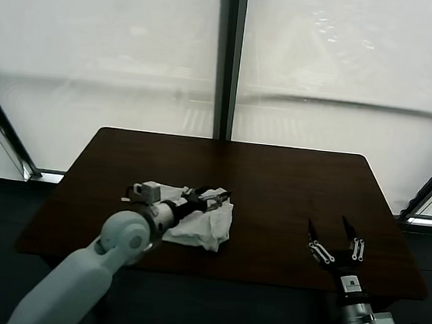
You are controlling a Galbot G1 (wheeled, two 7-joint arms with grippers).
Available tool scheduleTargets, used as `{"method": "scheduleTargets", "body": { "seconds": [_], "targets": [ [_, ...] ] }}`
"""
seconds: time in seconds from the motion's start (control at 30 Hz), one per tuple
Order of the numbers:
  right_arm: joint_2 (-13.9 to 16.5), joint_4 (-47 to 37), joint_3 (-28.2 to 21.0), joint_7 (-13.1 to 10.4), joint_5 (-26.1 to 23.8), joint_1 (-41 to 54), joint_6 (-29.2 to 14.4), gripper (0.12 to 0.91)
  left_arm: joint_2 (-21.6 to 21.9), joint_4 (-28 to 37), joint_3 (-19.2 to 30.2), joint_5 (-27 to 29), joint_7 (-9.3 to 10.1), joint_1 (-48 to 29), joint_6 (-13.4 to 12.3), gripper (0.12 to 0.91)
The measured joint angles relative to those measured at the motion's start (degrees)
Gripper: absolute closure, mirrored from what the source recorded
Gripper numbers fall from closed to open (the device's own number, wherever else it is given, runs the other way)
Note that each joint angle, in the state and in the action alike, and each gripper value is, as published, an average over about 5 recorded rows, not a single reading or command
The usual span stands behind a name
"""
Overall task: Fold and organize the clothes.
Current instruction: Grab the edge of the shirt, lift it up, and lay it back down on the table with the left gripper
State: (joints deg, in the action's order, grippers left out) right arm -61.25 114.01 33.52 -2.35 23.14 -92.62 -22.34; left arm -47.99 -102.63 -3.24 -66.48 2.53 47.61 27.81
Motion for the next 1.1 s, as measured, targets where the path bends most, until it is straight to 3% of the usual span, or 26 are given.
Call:
{"method": "scheduleTargets", "body": {
  "seconds": [0.17, 0.33, 0.53, 0.77, 1.1],
  "targets": [
    [-0.65, 0.19, 0.36, 0.15, -0.21, -1.04, -0.25, 0.118, 8.24, 4.93, -0.28, -5.31, -3.64, -0.12, 1.35, 0.123],
    [-1.44, 0.51, 0.75, 0.35, -0.74, -2.14, -0.63, 0.118, 11.23, 10.54, -0.25, -8.29, -7.2, -1.45, 3.3, 0.123],
    [-1.76, 1.01, 1.19, 0.38, -0.87, -2.71, -0.71, 0.118, 11.44, 14.78, -0.35, -12.0, -8.42, -2.46, 7.45, 0.123],
    [-1.78, 1.24, 1.24, 0.38, -0.88, -2.9, -0.67, 0.118, 10.81, 16.54, -0.82, -13.11, -11.13, -2.79, 12.73, 0.123],
    [-1.85, 1.65, 1.72, 0.29, -0.9, -3.28, -0.55, 0.118, 7.89, 17.86, 0.44, -11.85, -11.92, -3.94, 13.99, 0.123]
  ]
}}
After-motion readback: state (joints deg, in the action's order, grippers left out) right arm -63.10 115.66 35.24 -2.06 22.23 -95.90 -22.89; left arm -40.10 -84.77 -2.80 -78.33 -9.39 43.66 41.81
